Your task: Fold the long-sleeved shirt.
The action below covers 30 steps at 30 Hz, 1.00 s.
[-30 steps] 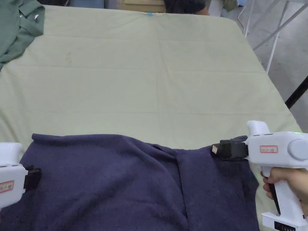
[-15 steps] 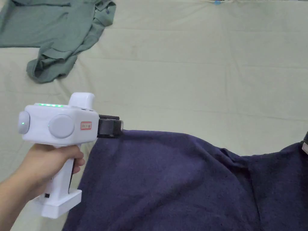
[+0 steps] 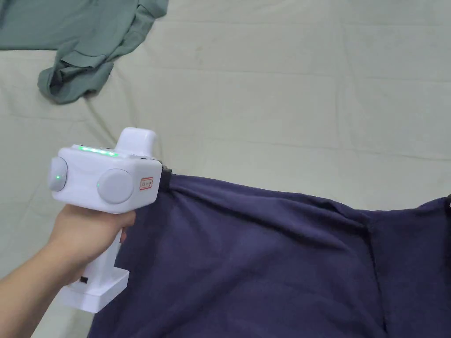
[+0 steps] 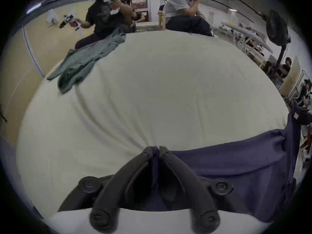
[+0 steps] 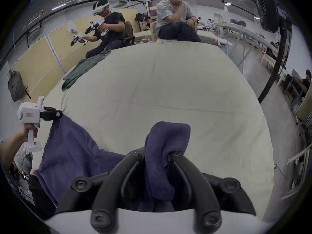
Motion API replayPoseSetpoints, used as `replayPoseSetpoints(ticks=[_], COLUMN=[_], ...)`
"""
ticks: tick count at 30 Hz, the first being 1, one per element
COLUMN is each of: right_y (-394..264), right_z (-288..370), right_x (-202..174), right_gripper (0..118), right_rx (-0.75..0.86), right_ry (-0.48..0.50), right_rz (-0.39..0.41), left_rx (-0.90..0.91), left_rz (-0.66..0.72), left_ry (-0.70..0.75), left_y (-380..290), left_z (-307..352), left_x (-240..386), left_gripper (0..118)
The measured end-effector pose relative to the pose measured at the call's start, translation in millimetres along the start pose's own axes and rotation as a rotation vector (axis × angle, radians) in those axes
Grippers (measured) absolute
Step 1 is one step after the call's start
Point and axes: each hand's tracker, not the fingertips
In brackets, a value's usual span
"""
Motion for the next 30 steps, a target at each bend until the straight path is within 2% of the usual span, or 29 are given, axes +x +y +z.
replayPoseSetpoints(ticks=[2, 6, 10, 13, 18, 20, 22, 28, 30], right_y=[2, 9, 19, 24, 50, 71, 93, 155, 165], right_z=[6, 21, 37, 40, 29, 20, 10, -19, -24], right_x=[-5, -8, -19, -24, -23, -23, -19, -1, 5], right_gripper=[36, 36, 36, 36, 36, 36, 36, 36, 36], right_rx=[0.014, 0.083, 0.103, 0.128, 0.183, 0.192, 0.205, 0.274, 0.273], right_ry=[-0.008, -0.057, -0.049, -0.052, -0.098, -0.153, -0.175, -0.252, -0.238], right_rz=[0.01, 0.01, 0.07, 0.075, 0.065, 0.114, 0.116, 0.069, 0.025], left_rx=[-0.019, 0.036, 0.12, 0.143, 0.167, 0.188, 0.213, 0.271, 0.291], left_rz=[-0.029, 0.024, -0.013, 0.004, -0.007, -0.036, -0.075, -0.079, -0.053], left_ry=[-0.01, -0.016, 0.004, 0.017, 0.061, 0.087, 0.125, 0.16, 0.158], left_y=[3, 16, 31, 42, 75, 95, 118, 179, 183], left_z=[3, 30, 58, 69, 50, 45, 38, 29, 32], left_x=[-6, -12, -10, -11, -13, -8, -4, 1, -1], left_gripper=[7, 7, 7, 7, 6, 6, 6, 6, 6])
